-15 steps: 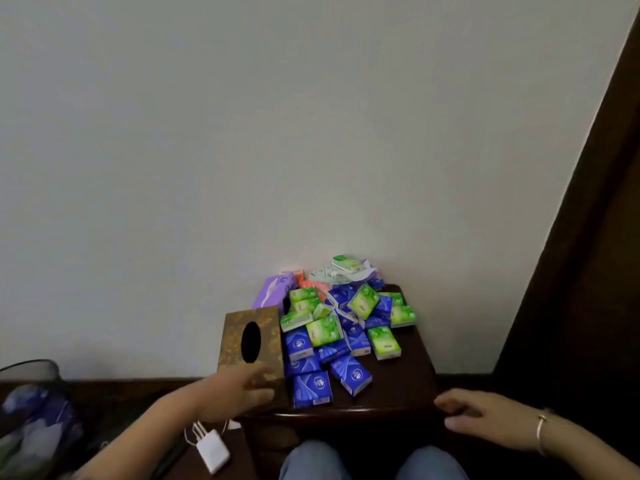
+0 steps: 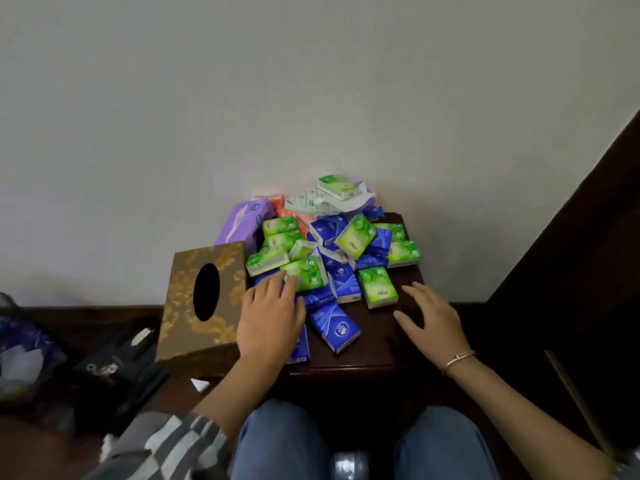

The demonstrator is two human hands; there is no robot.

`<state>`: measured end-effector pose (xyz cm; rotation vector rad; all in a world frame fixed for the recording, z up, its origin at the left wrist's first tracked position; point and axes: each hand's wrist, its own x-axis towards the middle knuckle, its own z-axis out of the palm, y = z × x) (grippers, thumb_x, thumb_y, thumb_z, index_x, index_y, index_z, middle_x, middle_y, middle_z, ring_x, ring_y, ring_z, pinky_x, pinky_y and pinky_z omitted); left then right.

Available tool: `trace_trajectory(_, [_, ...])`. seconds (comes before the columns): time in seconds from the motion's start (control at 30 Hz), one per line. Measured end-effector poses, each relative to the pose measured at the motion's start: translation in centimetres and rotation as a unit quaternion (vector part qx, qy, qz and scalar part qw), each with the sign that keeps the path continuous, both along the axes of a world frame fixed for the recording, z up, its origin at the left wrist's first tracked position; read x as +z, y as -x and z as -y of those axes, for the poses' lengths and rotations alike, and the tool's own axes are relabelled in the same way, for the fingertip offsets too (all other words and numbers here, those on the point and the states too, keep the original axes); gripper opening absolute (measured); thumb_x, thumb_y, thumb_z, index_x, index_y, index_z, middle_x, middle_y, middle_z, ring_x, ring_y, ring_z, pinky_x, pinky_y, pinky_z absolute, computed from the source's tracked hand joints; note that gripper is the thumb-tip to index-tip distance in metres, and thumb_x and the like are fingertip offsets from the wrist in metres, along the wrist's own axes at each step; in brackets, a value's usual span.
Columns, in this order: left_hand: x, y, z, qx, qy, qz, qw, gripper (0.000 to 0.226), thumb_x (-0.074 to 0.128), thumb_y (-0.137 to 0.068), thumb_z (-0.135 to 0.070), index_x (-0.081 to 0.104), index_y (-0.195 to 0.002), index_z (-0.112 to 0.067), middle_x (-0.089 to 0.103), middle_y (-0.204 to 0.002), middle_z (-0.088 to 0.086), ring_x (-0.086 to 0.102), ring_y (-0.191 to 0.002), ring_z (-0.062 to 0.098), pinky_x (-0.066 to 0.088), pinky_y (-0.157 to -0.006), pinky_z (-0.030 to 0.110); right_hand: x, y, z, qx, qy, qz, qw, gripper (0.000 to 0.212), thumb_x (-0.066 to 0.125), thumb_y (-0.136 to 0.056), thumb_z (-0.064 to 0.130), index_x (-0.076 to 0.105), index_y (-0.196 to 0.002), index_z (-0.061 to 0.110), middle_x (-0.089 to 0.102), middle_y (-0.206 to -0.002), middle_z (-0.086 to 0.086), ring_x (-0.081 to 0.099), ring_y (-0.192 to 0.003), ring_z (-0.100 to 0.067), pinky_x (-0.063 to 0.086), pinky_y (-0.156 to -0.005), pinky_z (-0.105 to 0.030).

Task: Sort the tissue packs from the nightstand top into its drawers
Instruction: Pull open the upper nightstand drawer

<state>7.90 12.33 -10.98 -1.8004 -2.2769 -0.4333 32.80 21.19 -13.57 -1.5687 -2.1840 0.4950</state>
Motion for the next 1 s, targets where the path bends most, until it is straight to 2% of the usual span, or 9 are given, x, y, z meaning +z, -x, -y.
trace_trajectory(0.1, [0.0, 0.1, -0.7, 0.022, -0.020, -0.029, 0.999, 0.038, 0.071, -0.080, -0.025, 0.067, -0.115, -0.009, 0.067, -0.116, 0.012, 0.064, -0.103, 0.031, 0.052, -0.081, 0.040, -1.8, 0.3, 0.5, 0.013, 0.011, -0.003, 1.000, 0.055, 0.068, -0.082, 0.031, 0.052, -0.132, 0.015, 0.050, -0.139, -0.005, 0.046, -0.129, -0.023, 0.038, -0.105, -0.043])
trace_trajectory(0.27, [0.3, 0.2, 0.1, -0.031, -0.025, -0.082, 0.996, 0.033, 0.056, -0.086, -0.026, 0.067, -0.112, -0.007, 0.067, -0.114, 0.011, 0.064, -0.102, 0.030, 0.051, -0.080, 0.040, -2.8, 0.3, 1.1, 0.017, -0.016, 0.002, 1.000, 0.060, 0.072, -0.080, 0.025, 0.050, -0.133, 0.009, 0.056, -0.133, -0.007, 0.048, -0.127, -0.030, 0.039, -0.102, -0.044])
trace_trajectory(0.47, [-0.3, 0.2, 3.6, -0.108, -0.136, -0.074, 0.982, 0.026, 0.055, -0.086, -0.016, 0.069, -0.106, -0.006, 0.068, -0.106, 0.009, 0.063, -0.097, 0.029, 0.044, -0.083, 0.039, -3.8, -0.1, 2.0, 0.019, -0.049, -0.049, 0.997, 0.051, 0.068, -0.083, 0.019, 0.053, -0.130, 0.005, 0.056, -0.132, -0.013, 0.050, -0.125, -0.032, 0.040, -0.103, -0.048])
trace_trajectory(0.57, [-2.4, 0.5, 8.6, -0.121, -0.180, -0.051, 0.975, 0.023, 0.055, -0.084, -0.011, 0.069, -0.100, -0.004, 0.068, -0.103, 0.011, 0.056, -0.096, 0.026, 0.039, -0.082, 0.036, -4.2, -1.0, 4.2, -0.007, -0.064, -0.088, 0.994, 0.045, 0.066, -0.085, 0.015, 0.055, -0.126, 0.001, 0.056, -0.131, -0.017, 0.050, -0.124, -0.031, 0.037, -0.107, -0.040])
trace_trajectory(0.63, [-4.2, 0.7, 12.1, -0.074, -0.170, 0.006, 0.983, 0.025, 0.051, -0.084, -0.013, 0.069, -0.099, -0.004, 0.067, -0.100, 0.012, 0.056, -0.093, 0.026, 0.038, -0.080, 0.034, -4.6, -2.0, 6.2, -0.065, -0.047, -0.124, 0.989, 0.044, 0.061, -0.088, 0.016, 0.052, -0.129, 0.003, 0.051, -0.135, -0.016, 0.046, -0.127, -0.028, 0.032, -0.107, -0.033])
trace_trajectory(0.7, [-6.4, 1.0, 14.1, 0.013, -0.130, 0.092, 0.987, 0.026, 0.049, -0.084, -0.013, 0.068, -0.100, -0.005, 0.066, -0.098, 0.011, 0.059, -0.088, 0.029, 0.040, -0.076, 0.034, -5.4, -2.9, 8.2, -0.123, -0.013, -0.164, 0.979, 0.047, 0.058, -0.090, 0.018, 0.046, -0.134, 0.005, 0.046, -0.139, -0.016, 0.042, -0.130, -0.028, 0.032, -0.108, -0.035])
trace_trajectory(0.77, [-8.6, 1.5, 14.6, 0.104, -0.097, 0.178, 0.974, 0.021, 0.055, -0.085, -0.006, 0.064, -0.104, -0.003, 0.064, -0.099, 0.013, 0.059, -0.088, 0.032, 0.042, -0.075, 0.036, -6.3, -3.1, 9.5, -0.154, 0.032, -0.195, 0.968, 0.055, 0.057, -0.091, 0.021, 0.037, -0.140, 0.007, 0.041, -0.142, -0.016, 0.039, -0.131, -0.028, 0.031, -0.108, -0.036])
trace_trajectory(0.9, [-12.4, 2.9, 13.5, 0.285, -0.074, 0.357, 0.886, 0.038, 0.056, -0.089, -0.015, 0.048, -0.123, 0.001, 0.054, -0.119, 0.022, 0.052, -0.110, 0.039, 0.043, -0.089, 0.047, -7.9, -2.6, 9.9, -0.208, 0.115, -0.306, 0.922, 0.065, 0.054, -0.092, 0.030, 0.024, -0.146, 0.010, 0.037, -0.147, -0.012, 0.039, -0.133, -0.025, 0.032, -0.112, -0.042])
trace_trajectory(1.0, [-14.5, 3.9, 13.0, 0.286, -0.077, 0.446, 0.844, 0.058, 0.058, -0.091, -0.021, 0.034, -0.141, -0.002, 0.045, -0.138, 0.021, 0.044, -0.127, 0.038, 0.039, -0.104, 0.048, -9.6, -2.5, 10.6, -0.206, 0.180, -0.316, 0.908, 0.064, 0.054, -0.091, 0.039, 0.030, -0.144, 0.013, 0.041, -0.146, -0.009, 0.041, -0.132, -0.022, 0.032, -0.110, -0.033])
